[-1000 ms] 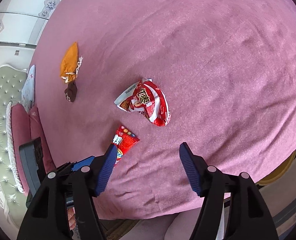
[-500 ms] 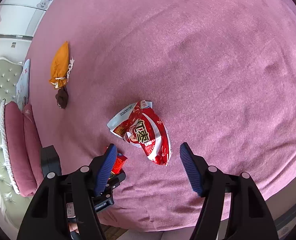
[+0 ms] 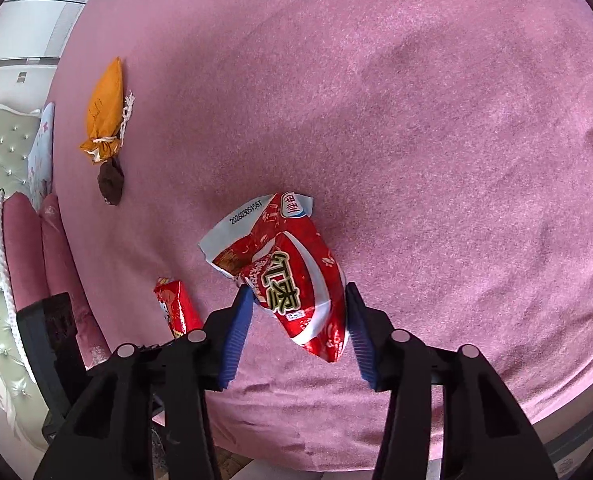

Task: Collect trash
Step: 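Grasp the red candy stick wrapper with the left tool while the right tool grasps the red chip bag, then carry both red wrappers to the yellow bucket and release both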

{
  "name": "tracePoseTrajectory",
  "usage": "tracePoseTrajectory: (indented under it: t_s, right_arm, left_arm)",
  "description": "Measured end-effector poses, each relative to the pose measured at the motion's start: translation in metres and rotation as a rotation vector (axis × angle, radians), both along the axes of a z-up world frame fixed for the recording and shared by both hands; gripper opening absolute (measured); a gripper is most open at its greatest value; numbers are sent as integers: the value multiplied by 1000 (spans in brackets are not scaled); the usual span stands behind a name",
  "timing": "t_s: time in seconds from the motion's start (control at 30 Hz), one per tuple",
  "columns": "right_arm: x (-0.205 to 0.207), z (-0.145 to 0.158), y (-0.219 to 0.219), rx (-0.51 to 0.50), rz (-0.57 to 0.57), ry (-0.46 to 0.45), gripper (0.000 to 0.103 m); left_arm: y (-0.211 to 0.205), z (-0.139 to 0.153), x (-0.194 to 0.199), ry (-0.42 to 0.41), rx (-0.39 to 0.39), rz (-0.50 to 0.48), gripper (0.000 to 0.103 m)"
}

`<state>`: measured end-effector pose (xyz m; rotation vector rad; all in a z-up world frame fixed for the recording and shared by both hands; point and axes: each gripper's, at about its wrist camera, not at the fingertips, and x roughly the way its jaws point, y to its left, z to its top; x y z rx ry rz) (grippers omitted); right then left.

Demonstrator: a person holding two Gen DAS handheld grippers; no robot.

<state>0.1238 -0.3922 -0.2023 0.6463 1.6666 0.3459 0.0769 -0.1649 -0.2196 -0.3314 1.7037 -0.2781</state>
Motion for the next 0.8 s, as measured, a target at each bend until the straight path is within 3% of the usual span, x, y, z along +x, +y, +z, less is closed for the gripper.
tracePoseTrajectory:
  t_s: [0.1, 0.37, 0.8]
  right_arm:
    - [3, 8, 6, -20, 23, -37, 35]
    - [-2, 38, -8, 7, -38, -82, 33]
    - [-67, 79, -56, 15, -210, -135, 33]
  left_arm:
    - [8, 6, 2, -11, -4, 14, 26]
    - [1, 38, 12, -51, -41, 2, 26]
    - [-18, 91, -8, -125, -116, -111, 26]
